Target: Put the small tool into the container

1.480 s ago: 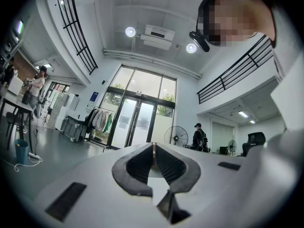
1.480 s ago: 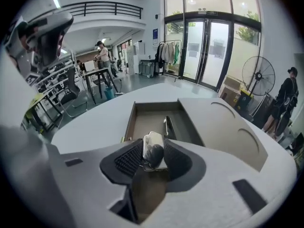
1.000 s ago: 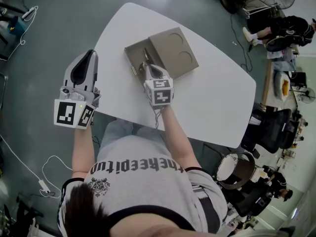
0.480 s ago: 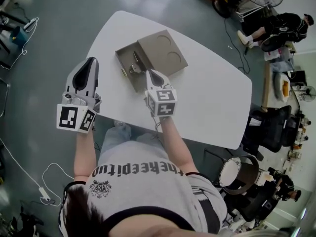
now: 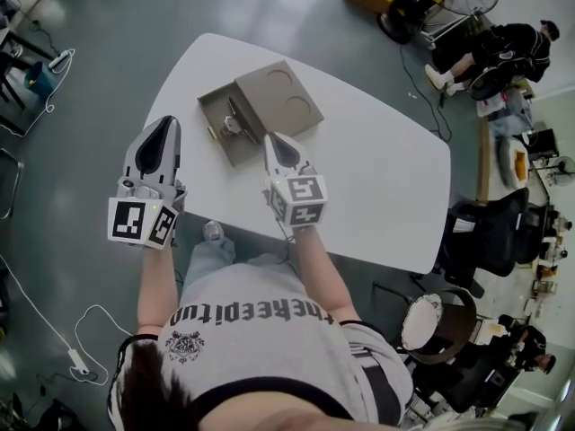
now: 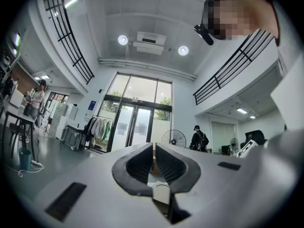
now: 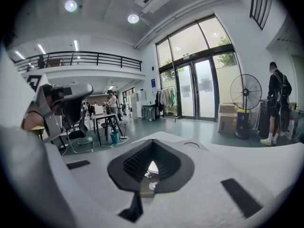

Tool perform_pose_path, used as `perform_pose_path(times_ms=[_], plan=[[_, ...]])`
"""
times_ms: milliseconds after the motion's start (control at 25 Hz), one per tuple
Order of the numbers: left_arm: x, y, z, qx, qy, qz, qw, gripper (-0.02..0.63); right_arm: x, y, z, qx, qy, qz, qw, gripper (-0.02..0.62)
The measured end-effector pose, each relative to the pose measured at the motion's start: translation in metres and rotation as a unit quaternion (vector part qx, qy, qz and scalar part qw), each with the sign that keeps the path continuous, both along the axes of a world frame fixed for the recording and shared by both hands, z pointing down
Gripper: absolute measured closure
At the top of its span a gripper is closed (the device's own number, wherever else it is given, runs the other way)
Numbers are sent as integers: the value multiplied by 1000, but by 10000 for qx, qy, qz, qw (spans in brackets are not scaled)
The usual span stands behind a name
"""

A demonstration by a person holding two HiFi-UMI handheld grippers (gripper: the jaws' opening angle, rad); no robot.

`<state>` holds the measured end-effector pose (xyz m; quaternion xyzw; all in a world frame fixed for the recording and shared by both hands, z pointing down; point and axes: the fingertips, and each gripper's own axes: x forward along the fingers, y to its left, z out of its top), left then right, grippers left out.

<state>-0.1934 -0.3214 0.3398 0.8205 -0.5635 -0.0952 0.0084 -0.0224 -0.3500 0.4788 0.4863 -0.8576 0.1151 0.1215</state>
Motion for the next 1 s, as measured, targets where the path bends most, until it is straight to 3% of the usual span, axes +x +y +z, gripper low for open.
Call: perform_pose_path(times_ms=[1000], plan=[[54, 94, -42, 427, -123, -266, 9987, 589, 78, 92, -114, 1225, -537, 116, 9909, 592]])
